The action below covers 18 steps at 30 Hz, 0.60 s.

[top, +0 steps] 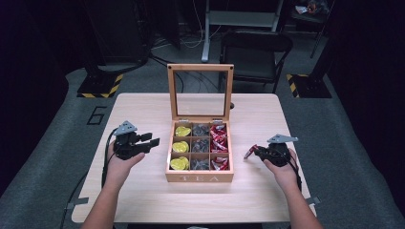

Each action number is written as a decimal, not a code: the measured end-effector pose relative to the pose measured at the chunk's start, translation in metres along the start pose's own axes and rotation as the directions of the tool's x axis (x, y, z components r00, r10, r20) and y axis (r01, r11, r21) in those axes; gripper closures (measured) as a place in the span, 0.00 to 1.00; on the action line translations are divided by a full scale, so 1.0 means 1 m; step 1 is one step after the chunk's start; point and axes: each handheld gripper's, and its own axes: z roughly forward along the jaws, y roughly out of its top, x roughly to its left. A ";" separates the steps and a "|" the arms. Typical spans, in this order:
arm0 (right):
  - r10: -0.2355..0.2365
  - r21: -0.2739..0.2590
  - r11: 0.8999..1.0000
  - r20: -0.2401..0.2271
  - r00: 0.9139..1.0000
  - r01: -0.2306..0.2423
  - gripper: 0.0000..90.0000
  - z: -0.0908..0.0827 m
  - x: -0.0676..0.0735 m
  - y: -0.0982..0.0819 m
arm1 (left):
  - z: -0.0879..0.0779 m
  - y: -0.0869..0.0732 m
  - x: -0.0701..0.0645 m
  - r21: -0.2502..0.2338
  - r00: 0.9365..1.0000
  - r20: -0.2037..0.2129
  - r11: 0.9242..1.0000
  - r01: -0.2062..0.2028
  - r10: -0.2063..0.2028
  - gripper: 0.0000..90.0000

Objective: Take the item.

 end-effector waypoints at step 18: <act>0.063 0.038 0.997 0.032 0.997 -0.065 0.82 0.006 -0.007 -0.009 | -0.001 0.000 0.001 0.000 1.000 -0.002 1.000 0.002 -0.002 0.60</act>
